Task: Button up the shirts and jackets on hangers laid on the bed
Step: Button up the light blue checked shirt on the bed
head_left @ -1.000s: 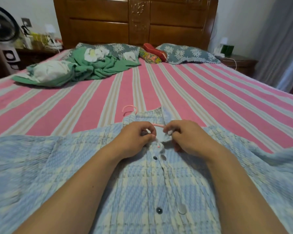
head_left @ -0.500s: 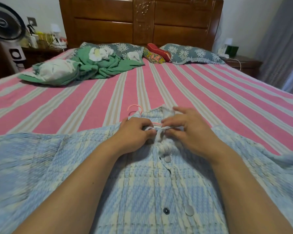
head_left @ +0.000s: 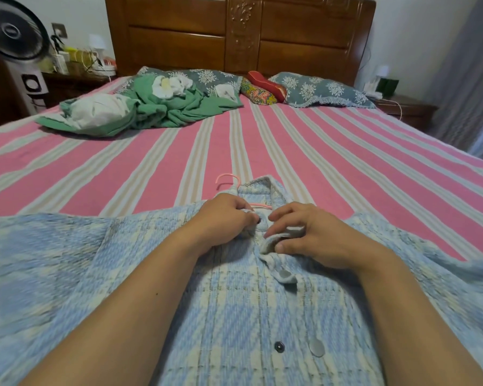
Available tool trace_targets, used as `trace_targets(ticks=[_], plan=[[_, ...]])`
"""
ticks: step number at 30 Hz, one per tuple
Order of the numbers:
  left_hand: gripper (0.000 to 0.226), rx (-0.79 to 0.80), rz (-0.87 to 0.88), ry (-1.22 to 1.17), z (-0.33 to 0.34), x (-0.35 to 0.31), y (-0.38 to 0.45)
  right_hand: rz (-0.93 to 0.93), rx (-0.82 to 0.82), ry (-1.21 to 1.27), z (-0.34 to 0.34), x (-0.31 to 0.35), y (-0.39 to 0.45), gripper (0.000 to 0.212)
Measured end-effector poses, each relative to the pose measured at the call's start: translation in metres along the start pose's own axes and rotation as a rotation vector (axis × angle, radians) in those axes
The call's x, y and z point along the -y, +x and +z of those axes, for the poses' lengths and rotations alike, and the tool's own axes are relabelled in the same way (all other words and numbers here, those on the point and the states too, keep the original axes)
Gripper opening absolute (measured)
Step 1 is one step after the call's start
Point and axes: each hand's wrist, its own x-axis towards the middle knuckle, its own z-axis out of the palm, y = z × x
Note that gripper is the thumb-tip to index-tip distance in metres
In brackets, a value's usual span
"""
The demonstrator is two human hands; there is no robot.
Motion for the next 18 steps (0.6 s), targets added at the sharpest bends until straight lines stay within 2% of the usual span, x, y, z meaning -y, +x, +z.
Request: trace_targets(ticks=[2, 4, 6, 7, 12, 14, 18], plan=[[0.025, 0.005, -0.002, -0.01, 0.0, 0.0, -0.001, 0.002, 0.007, 0.007, -0.001, 0.002, 0.0, 0.012], [0.021, 0.013, -0.002, -0.021, 0.0, -0.001, -0.001, -0.055, -0.147, -0.041, 0.004, 0.004, 0.004, 0.008], [0.017, 0.017, 0.0, -0.058, -0.001, -0.001, -0.001, -0.129, -0.337, -0.138, 0.012, 0.004, 0.01, 0.011], [0.017, 0.018, 0.001, -0.078, 0.0, -0.001, -0.001, -0.155, -0.382, -0.169, 0.017, 0.003, 0.013, 0.012], [0.019, 0.039, 0.003, -0.112, 0.0, -0.003, -0.001, -0.131, -0.45, -0.222, 0.028, 0.001, 0.015, 0.011], [0.017, 0.074, -0.002, -0.133, -0.002, -0.004, -0.001, -0.082, -0.438, -0.201, 0.028, 0.005, 0.014, 0.011], [0.014, 0.092, 0.013, -0.028, -0.005, -0.009, -0.005, 0.025, -0.364, -0.23, 0.025, 0.009, 0.014, 0.017]])
